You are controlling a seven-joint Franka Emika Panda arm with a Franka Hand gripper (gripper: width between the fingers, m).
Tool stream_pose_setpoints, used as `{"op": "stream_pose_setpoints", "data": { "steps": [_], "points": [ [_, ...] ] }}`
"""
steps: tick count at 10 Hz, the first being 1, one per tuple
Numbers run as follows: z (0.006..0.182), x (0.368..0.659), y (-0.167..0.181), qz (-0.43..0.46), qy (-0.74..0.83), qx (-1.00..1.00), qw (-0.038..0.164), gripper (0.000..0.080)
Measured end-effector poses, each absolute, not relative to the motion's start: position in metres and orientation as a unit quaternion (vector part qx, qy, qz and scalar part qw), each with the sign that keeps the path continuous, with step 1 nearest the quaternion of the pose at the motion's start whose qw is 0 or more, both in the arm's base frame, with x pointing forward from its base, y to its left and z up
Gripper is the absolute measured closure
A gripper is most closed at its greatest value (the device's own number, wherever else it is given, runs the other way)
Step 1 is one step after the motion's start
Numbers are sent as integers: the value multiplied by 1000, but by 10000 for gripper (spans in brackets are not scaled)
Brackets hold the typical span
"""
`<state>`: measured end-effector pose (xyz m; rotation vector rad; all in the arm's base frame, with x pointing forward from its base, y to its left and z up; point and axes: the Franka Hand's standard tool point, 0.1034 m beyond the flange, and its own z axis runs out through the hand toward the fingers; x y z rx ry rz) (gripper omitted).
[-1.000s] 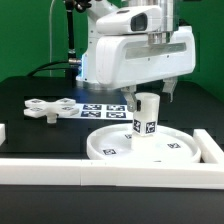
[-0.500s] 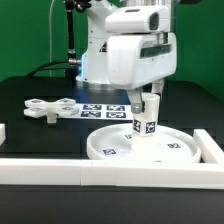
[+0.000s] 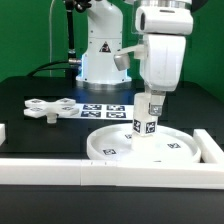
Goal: Assemble round table
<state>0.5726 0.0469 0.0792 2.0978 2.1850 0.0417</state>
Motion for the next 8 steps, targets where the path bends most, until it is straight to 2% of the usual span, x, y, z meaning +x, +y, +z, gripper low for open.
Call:
{"op": "stream_pose_setpoints", "data": {
  "steps": [5,6,7,8],
  "points": [
    [75,571,39,-3,786,615,63,151],
    [75,571,39,-3,784,618,63,178],
    [75,571,39,-3,783,618,63,308],
    [72,567,37,-10,783,619,58,308]
  ]
}}
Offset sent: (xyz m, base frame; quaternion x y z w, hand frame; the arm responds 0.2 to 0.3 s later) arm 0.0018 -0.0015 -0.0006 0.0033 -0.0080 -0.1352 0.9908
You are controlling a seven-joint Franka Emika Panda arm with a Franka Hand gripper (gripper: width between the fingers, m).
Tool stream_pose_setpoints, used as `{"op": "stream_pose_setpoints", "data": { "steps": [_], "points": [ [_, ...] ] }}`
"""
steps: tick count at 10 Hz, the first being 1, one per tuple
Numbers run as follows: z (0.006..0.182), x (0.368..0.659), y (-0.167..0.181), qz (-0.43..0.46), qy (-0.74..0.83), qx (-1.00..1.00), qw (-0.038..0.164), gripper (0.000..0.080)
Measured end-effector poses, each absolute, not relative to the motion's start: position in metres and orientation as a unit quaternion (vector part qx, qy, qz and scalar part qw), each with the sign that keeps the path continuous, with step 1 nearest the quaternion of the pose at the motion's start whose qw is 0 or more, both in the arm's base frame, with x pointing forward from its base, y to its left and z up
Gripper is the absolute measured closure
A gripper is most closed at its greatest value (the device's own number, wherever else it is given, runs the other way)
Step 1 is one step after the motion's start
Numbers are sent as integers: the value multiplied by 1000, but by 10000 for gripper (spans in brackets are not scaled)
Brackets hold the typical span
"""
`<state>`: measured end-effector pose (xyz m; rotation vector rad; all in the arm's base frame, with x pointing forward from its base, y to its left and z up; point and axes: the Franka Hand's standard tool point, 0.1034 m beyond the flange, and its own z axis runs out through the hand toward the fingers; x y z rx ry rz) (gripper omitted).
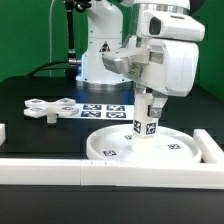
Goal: Assemble round table
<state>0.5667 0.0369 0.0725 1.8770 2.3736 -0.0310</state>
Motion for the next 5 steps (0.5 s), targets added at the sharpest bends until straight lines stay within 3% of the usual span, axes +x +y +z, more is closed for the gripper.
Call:
{"op": "stream_pose_setpoints", "data": {
  "steps": [1,5],
  "points": [
    [72,566,36,-11,783,620,57,385],
    [72,564,36,-20,739,672,50,385]
  ]
}}
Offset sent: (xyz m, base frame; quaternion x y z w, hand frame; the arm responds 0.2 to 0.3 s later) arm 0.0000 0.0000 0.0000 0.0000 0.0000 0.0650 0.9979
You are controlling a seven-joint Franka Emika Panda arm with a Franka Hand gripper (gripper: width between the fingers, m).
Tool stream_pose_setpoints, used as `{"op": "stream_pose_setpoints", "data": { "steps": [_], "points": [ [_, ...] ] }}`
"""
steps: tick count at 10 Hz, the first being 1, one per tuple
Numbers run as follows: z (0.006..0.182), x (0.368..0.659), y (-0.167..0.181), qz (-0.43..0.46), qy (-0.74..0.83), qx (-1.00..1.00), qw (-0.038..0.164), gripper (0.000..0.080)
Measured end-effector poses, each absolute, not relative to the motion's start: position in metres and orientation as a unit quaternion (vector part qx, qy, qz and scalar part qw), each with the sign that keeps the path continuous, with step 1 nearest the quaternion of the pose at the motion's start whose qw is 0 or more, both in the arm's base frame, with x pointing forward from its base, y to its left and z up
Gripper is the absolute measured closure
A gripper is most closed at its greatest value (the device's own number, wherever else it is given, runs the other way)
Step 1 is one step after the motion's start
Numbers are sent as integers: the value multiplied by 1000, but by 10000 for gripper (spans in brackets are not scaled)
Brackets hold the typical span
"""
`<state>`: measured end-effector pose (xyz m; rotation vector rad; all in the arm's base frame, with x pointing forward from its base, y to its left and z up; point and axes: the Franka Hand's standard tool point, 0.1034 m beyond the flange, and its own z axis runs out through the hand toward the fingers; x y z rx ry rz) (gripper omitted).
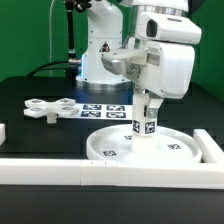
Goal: Assemble round table
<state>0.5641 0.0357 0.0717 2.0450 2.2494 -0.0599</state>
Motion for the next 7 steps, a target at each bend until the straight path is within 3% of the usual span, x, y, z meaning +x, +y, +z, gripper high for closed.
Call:
{"op": "stream_pose_setpoints", "data": {
  "steps": [7],
  "points": [
    [72,560,43,-19,471,880,49,388]
  ]
}}
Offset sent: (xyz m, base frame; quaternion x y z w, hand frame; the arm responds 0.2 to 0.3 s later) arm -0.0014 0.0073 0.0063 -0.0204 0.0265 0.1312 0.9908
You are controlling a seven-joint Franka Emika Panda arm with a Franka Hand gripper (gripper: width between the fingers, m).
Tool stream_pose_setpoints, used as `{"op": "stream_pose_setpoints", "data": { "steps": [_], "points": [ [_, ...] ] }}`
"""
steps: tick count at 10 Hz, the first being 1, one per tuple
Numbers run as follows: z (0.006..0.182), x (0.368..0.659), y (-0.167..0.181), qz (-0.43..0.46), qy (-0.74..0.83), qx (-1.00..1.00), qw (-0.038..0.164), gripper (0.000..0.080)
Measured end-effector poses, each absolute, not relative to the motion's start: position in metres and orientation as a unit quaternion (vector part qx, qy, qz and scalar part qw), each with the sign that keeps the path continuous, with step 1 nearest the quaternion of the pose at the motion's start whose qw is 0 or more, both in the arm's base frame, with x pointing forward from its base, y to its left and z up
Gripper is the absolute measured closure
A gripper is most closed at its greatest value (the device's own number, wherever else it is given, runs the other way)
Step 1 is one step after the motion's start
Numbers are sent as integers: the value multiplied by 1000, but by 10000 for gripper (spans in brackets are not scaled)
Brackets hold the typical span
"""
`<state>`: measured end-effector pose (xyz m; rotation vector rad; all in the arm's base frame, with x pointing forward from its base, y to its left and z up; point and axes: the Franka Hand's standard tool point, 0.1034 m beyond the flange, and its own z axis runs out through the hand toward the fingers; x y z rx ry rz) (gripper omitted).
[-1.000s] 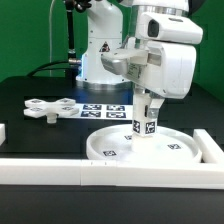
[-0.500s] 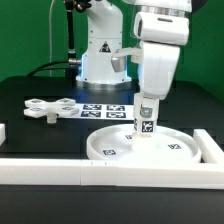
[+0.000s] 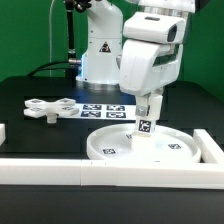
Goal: Assemble round table
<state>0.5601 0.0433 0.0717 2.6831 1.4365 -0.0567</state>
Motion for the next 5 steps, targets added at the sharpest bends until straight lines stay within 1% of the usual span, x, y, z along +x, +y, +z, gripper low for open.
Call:
{"op": "stream_pose_setpoints", "data": {
  "steps": [2,4,5],
  "points": [
    [71,560,43,-15,412,910,47,387],
    [69,557,38,-9,258,966,20,387],
    [69,557,38,-7,200,980,13,387]
  ]
}}
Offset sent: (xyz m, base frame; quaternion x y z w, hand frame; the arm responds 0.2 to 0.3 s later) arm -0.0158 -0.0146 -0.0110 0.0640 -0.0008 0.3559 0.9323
